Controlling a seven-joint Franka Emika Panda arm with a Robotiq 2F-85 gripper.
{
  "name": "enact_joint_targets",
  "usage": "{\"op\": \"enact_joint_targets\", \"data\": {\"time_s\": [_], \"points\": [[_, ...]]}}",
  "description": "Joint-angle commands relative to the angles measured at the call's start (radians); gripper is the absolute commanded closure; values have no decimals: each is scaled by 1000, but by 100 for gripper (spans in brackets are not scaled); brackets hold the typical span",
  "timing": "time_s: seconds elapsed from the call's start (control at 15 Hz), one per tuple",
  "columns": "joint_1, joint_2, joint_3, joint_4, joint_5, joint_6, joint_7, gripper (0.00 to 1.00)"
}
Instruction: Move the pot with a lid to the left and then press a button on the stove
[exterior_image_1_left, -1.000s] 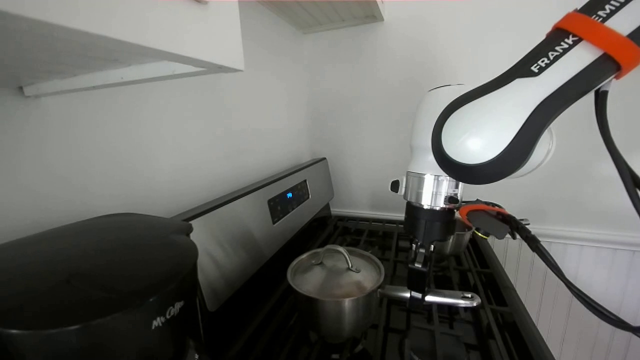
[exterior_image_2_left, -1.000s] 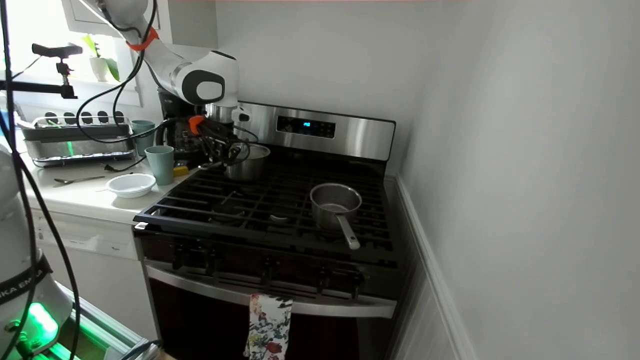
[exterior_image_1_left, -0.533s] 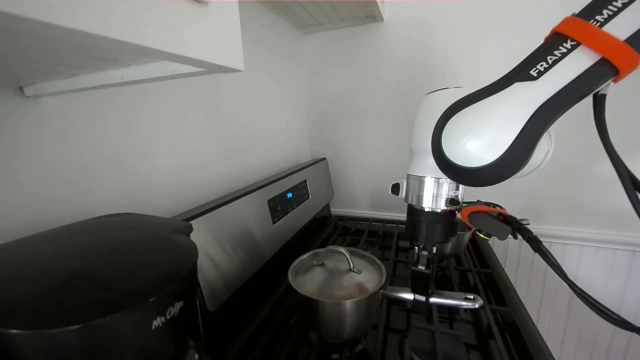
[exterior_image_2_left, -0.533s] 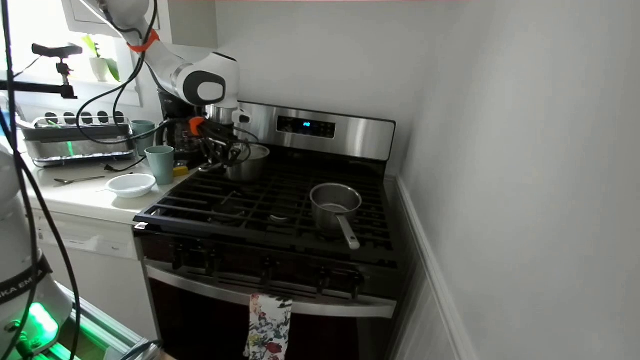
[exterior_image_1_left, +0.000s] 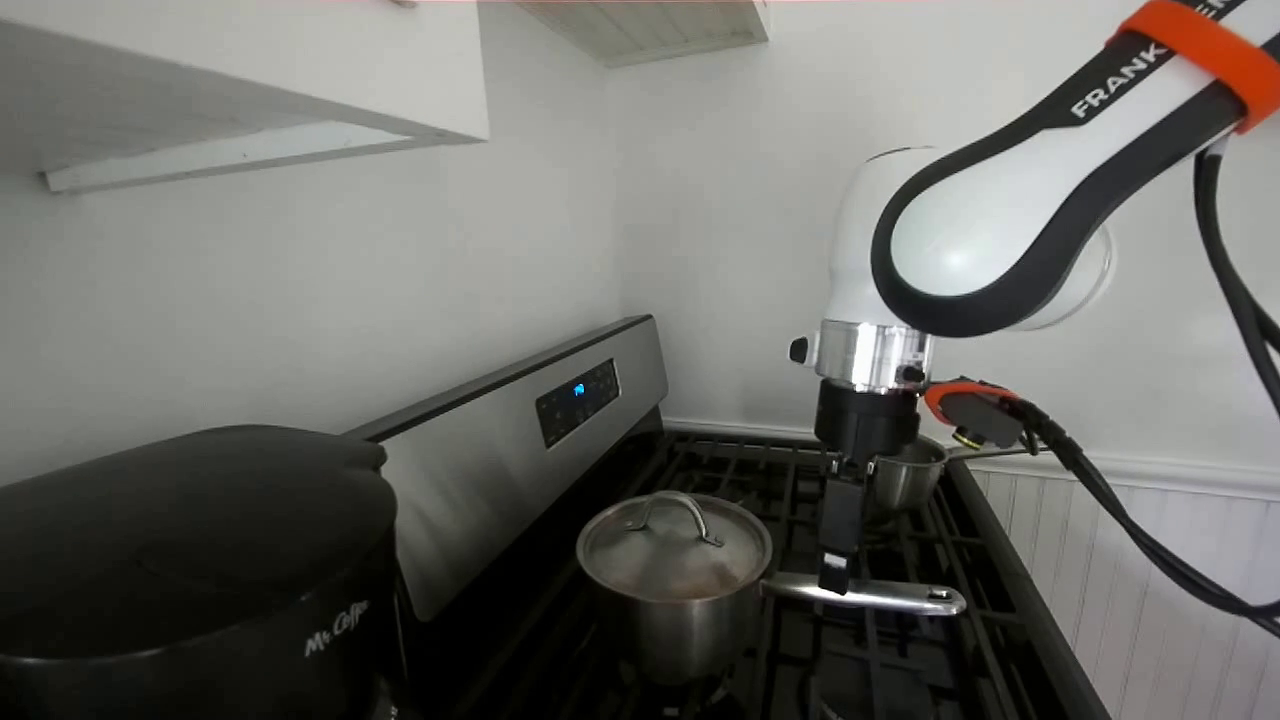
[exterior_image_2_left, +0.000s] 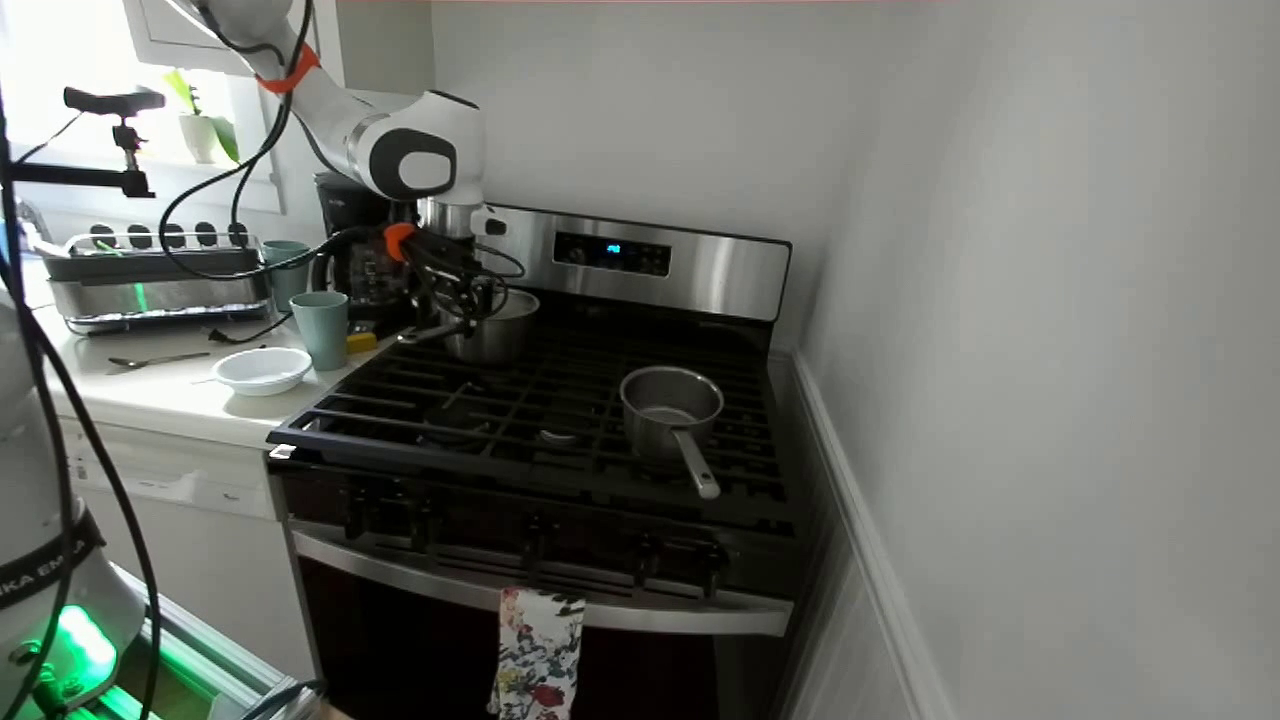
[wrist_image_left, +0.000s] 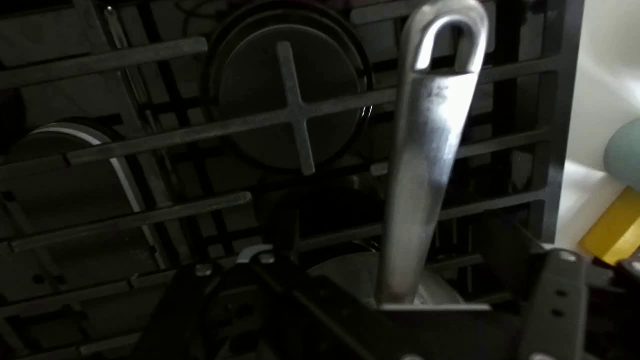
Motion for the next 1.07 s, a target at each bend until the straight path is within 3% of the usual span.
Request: {"op": "enact_joint_targets", "data": {"time_s": [0.0, 0.2, 0.53, 0.73, 0.8, 1.0], "points": [[-17, -111, -30, -7, 11, -25, -17, 0], [-34, -201, -75, -6, 18, -14, 12, 0], [-40, -248, -179, 41, 192, -14, 39, 0], [-28, -214, -218, 67, 330, 4, 47, 0], [-42, -239, -203, 43, 252, -1, 26, 0], [-43, -227, -211, 48, 302, -1, 29, 0]]}}
